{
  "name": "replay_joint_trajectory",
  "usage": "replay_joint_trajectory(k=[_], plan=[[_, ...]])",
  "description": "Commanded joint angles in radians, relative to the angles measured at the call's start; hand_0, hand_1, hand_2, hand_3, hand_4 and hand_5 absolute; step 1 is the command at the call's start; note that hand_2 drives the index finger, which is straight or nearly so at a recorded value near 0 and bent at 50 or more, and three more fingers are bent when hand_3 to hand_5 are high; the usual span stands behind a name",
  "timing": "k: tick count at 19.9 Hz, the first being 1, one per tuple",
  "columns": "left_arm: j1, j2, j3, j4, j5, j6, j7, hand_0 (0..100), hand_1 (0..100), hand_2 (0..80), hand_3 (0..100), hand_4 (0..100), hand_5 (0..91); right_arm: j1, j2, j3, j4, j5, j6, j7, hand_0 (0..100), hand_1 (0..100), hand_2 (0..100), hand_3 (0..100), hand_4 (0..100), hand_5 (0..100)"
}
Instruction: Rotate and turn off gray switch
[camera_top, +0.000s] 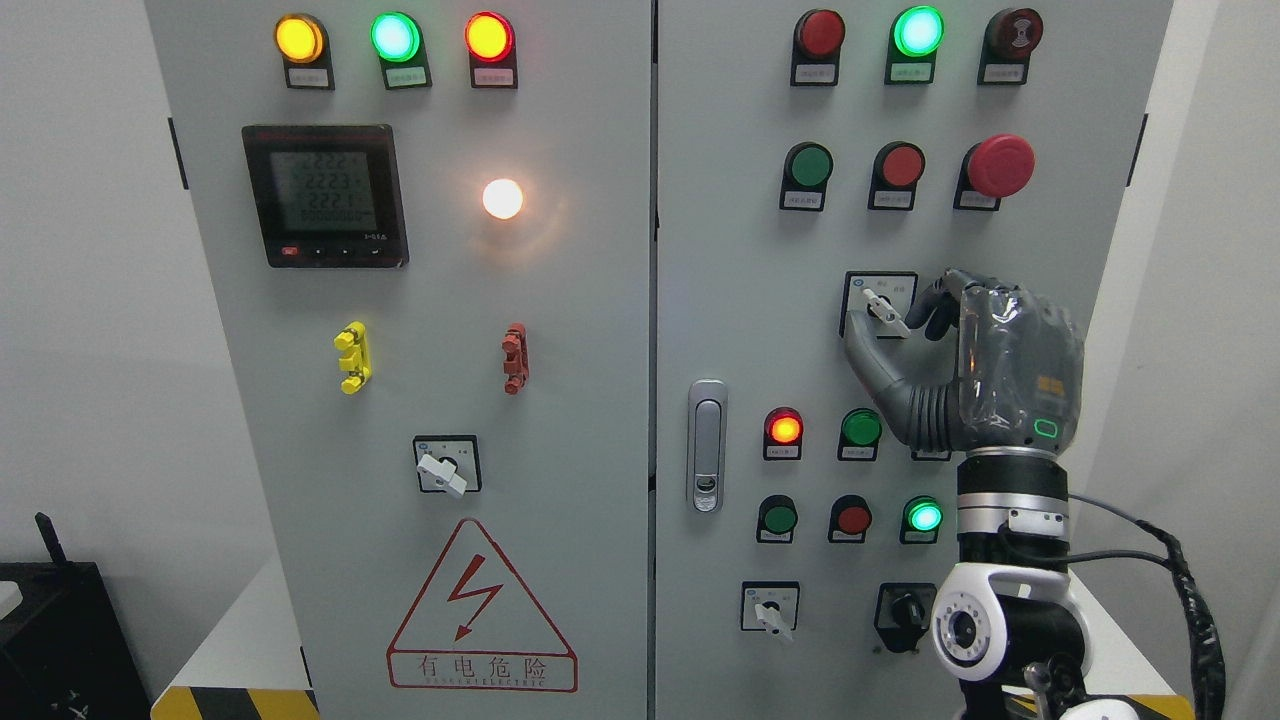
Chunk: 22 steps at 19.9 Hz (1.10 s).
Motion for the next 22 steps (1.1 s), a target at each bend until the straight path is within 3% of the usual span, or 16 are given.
replay_joint_trajectory(k=[1,6,22], plan=[[0.0,0.0,0.032,0.0,0.0,0.0,0.0,12,39,0.0,0,0,0.0,-0.002,0.002,0.0,0.006,0.0,0.0,0.001,20,31,66,79,74,84],[0.0,0.0,0.032,0.0,0.0,0.0,0.0,12,39,0.0,0,0,0.0,-0.008,0.002,0.0,0.011,-0.001,0.002,0.001,19,30,66,79,74,84],[0.0,0.0,0.032,0.0,0.0,0.0,0.0,12,39,0.0,0,0,0.0,-0.008,0.002,0.013,0.019,-0.006,0.033,0.001,28,29,69,82,75,86]])
